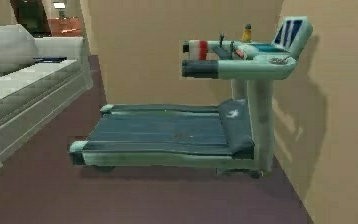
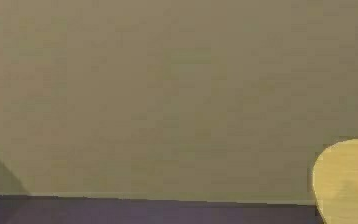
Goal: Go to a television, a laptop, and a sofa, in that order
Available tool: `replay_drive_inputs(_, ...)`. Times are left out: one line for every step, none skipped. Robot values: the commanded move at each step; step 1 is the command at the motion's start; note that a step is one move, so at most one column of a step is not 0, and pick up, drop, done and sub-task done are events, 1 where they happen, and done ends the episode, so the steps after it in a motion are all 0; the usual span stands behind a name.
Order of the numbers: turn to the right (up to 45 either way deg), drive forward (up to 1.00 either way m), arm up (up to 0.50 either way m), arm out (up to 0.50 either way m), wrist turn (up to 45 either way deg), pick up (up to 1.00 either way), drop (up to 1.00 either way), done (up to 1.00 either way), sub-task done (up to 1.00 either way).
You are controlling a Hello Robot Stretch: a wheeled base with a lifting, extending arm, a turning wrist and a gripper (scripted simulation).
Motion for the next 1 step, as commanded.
replay_drive_inputs(-45.0,0.0,0.0,0.0,0.0,0.0,0.0,0.0,0.0)
